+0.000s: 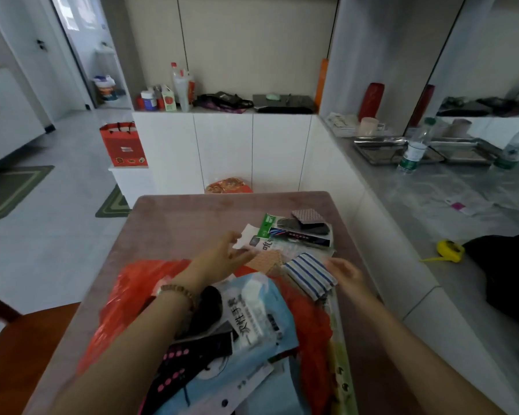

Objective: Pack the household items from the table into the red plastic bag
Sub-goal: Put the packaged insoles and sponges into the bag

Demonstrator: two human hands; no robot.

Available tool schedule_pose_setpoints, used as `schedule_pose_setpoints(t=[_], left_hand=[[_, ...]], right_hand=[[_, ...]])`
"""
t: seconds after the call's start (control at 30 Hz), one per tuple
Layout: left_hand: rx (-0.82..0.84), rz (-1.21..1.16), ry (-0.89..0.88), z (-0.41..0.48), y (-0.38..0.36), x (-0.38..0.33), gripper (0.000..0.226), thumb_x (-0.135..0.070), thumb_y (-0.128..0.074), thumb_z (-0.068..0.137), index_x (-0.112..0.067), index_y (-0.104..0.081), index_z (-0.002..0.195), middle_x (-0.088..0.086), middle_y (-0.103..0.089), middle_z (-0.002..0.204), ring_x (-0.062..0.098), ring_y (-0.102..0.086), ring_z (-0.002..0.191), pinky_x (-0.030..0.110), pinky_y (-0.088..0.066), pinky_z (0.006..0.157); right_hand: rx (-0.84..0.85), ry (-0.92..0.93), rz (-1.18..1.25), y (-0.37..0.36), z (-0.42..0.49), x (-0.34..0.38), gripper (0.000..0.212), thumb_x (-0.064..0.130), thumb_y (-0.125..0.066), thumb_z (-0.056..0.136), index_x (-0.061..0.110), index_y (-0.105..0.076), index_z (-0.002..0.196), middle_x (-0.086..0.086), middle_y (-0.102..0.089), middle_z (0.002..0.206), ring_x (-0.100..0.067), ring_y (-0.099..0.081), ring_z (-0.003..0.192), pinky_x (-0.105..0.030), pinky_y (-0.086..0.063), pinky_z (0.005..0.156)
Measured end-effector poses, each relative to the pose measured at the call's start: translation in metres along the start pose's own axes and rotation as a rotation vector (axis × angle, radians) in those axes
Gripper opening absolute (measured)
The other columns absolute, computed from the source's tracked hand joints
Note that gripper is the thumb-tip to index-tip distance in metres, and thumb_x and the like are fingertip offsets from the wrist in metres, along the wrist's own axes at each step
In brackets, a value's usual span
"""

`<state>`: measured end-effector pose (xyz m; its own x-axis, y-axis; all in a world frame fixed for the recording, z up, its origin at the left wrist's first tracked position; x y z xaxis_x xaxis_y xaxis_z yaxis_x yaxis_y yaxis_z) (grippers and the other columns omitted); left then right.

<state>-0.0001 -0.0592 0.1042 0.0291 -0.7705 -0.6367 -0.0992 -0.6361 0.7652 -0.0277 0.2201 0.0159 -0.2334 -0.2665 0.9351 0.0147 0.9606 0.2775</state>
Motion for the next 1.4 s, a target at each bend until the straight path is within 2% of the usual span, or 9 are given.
schedule_pose_setpoints(t=[0.13,0.33,0.5,0.63,0.8,0.97,1.13,1.23,1.4], left_hand=[[0.104,0.016,0.026,0.048,-0.044,0.011,0.050,-0.047,-0.051,0.091,-0.010,-0.052,0.125,0.002,-0.064,0.116,0.012,-0.055,0.089,0.026,-0.044,0.076],[0.291,-0.037,0.084,0.096,-0.102,0.047,0.045,-0.047,-0.033,0.098,-0.012,-0.058,0.114,0.013,-0.061,0.117,0.028,-0.058,0.101,0.035,-0.043,0.093],[0.388,-0.077,0.065,0.107,-0.135,0.047,0.040,-0.035,-0.051,0.095,-0.011,-0.056,0.127,0.004,-0.060,0.120,0.020,-0.059,0.104,0.033,-0.049,0.092],[0.417,-0.009,-0.087,0.120,-0.150,0.040,0.057,-0.034,-0.062,0.089,-0.015,-0.044,0.140,0.003,-0.043,0.147,0.020,-0.042,0.134,0.034,-0.033,0.113],[0.459,-0.013,-0.199,0.123,-0.155,0.042,0.067,-0.040,-0.068,0.082,-0.015,-0.045,0.140,0.002,-0.036,0.152,0.012,-0.031,0.139,0.028,-0.023,0.118],[0.508,-0.170,-0.141,0.123,-0.163,0.048,0.041,-0.021,-0.067,0.086,-0.016,-0.059,0.126,-0.010,-0.054,0.127,0.003,-0.048,0.116,0.017,-0.036,0.102],[0.130,-0.364,-0.022,0.149,-0.121,0.051,0.019,-0.028,-0.070,0.083,-0.010,-0.065,0.081,0.000,-0.064,0.082,0.001,-0.061,0.075,0.025,-0.052,0.074],[0.069,-0.489,0.049,0.156,-0.110,0.056,0.022,-0.031,-0.068,0.084,-0.011,-0.064,0.091,0.004,-0.066,0.092,0.015,-0.063,0.086,0.027,-0.056,0.069],[0.115,-0.899,0.313,0.149,-0.123,0.088,0.029,-0.028,-0.060,0.090,-0.005,-0.057,0.108,0.013,-0.064,0.110,0.023,-0.065,0.098,0.029,-0.058,0.077]], right_hand=[[0.003,-0.154,-0.043,0.011,0.031,-0.045,0.047,0.028,-0.061,0.089,0.005,-0.050,0.129,-0.011,-0.055,0.130,-0.023,-0.053,0.114,-0.024,-0.041,0.088],[0.123,-0.209,-0.205,-0.017,0.072,-0.066,0.064,0.042,-0.061,0.087,0.006,-0.045,0.137,-0.011,-0.051,0.136,-0.023,-0.053,0.118,-0.031,-0.045,0.092],[0.268,-0.033,-0.538,-0.040,0.091,-0.056,0.037,0.052,-0.069,0.076,0.019,-0.073,0.092,-0.005,-0.068,0.093,-0.014,-0.060,0.083,-0.030,-0.048,0.073],[0.319,-0.025,-0.581,-0.048,0.100,-0.074,0.068,0.087,-0.060,0.049,0.025,-0.069,0.075,0.002,-0.064,0.081,-0.020,-0.061,0.086,-0.035,-0.052,0.070],[0.334,-0.134,-0.355,-0.054,0.094,-0.067,0.051,0.038,-0.080,0.070,0.014,-0.042,0.096,-0.005,-0.056,0.100,-0.016,-0.060,0.088,-0.024,-0.051,0.062],[0.442,-0.168,-0.209,-0.059,0.090,-0.061,0.033,0.026,-0.075,0.078,0.022,-0.056,0.104,-0.005,-0.065,0.114,-0.008,-0.065,0.086,-0.018,-0.056,0.067],[0.324,-0.043,-0.038,-0.053,0.096,-0.025,0.027,0.026,-0.068,0.084,0.026,-0.056,0.108,0.012,-0.064,0.100,0.003,-0.064,0.082,-0.010,-0.053,0.061],[0.272,-0.023,0.069,-0.059,0.105,-0.010,0.028,0.029,-0.066,0.086,0.027,-0.056,0.112,0.004,-0.065,0.111,-0.004,-0.065,0.092,-0.020,-0.055,0.075],[0.309,-0.259,0.438,-0.090,0.108,-0.030,0.044,0.028,-0.063,0.088,0.020,-0.050,0.129,-0.006,-0.064,0.122,-0.022,-0.065,0.106,-0.034,-0.055,0.084]])
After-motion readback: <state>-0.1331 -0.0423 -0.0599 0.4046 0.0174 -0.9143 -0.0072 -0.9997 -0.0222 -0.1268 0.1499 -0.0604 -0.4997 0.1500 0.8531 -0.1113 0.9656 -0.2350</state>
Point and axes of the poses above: each hand's wrist, its own z-axis towards the middle knuckle, its own y-axis out of the back of the hand, x = y × z, the point moved 9 cm from there along z, towards the middle knuckle
